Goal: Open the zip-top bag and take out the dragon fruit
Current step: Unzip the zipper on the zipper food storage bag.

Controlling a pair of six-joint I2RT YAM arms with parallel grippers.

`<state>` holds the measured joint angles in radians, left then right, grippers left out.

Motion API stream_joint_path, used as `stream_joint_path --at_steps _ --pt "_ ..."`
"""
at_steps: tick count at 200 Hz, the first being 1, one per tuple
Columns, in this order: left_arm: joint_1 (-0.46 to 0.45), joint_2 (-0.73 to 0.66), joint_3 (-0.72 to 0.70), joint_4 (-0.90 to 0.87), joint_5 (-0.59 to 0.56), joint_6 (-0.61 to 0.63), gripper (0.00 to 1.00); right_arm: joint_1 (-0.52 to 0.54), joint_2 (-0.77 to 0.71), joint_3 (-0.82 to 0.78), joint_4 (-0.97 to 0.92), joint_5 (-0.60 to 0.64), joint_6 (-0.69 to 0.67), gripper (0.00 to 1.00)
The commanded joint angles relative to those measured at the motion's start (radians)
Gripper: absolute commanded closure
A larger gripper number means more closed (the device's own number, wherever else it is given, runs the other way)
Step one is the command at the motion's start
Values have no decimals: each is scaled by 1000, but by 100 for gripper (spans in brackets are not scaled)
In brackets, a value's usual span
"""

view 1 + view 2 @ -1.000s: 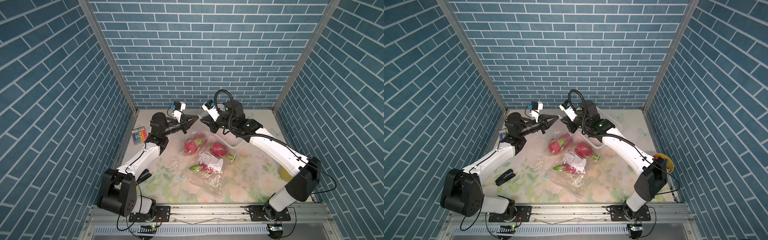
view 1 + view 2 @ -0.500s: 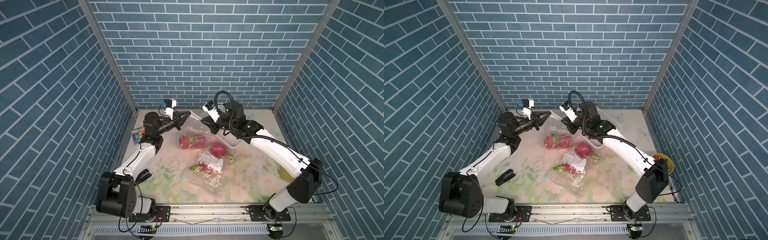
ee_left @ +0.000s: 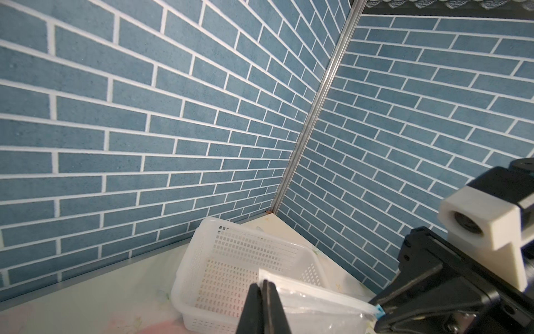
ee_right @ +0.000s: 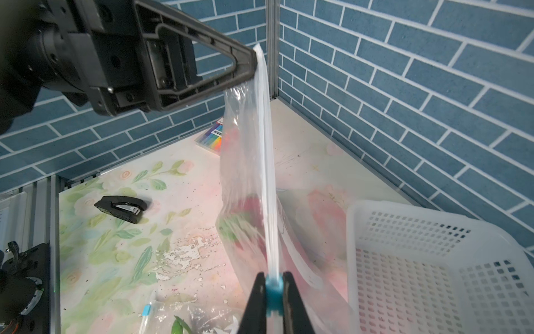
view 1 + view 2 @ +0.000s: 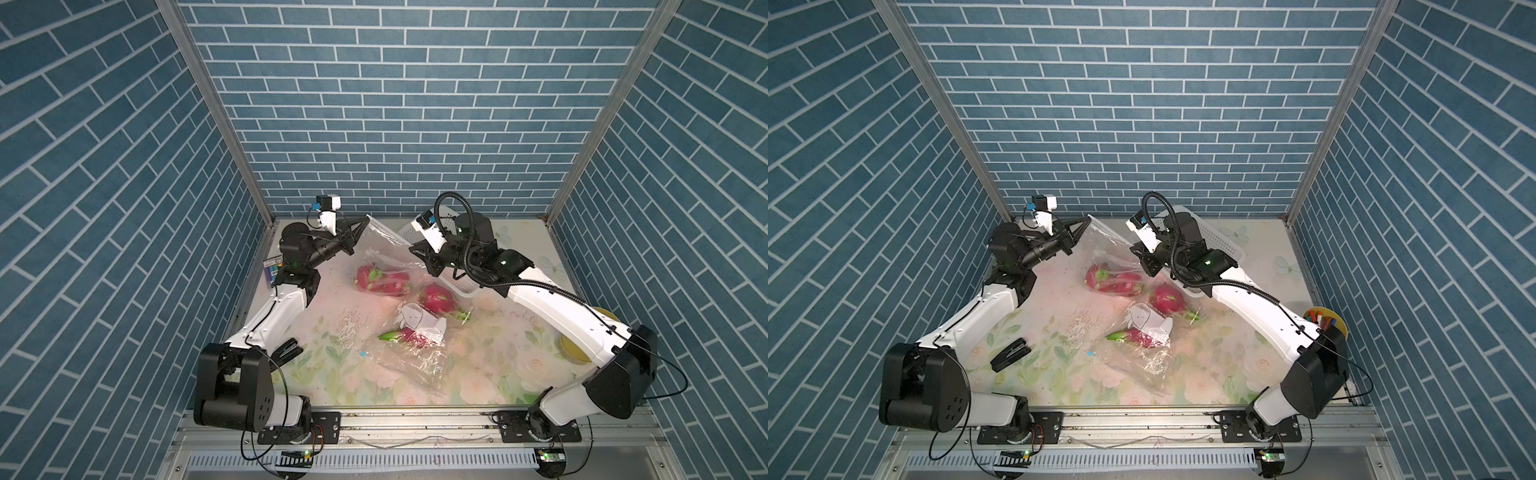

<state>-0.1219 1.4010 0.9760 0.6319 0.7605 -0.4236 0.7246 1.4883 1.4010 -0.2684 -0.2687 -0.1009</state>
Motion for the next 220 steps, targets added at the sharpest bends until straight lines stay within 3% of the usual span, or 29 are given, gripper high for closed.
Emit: stream_joint_path --at_steps 1,97,151,184,220 --pt "89 9 29 69 -229 0 100 -27 -62 -56 -191 86 26 97" --pt "91 33 29 82 -212 -17 100 -52 -167 -196 -220 135 85 97" --pt "82 75 51 84 -141 -28 100 -51 -120 -137 -198 76 89 97" --pt "66 70 51 78 -104 3 100 -51 -77 -36 -210 6 82 87" --pt "62 66 42 138 -20 15 100 -52 -25 85 -229 9 44 74"
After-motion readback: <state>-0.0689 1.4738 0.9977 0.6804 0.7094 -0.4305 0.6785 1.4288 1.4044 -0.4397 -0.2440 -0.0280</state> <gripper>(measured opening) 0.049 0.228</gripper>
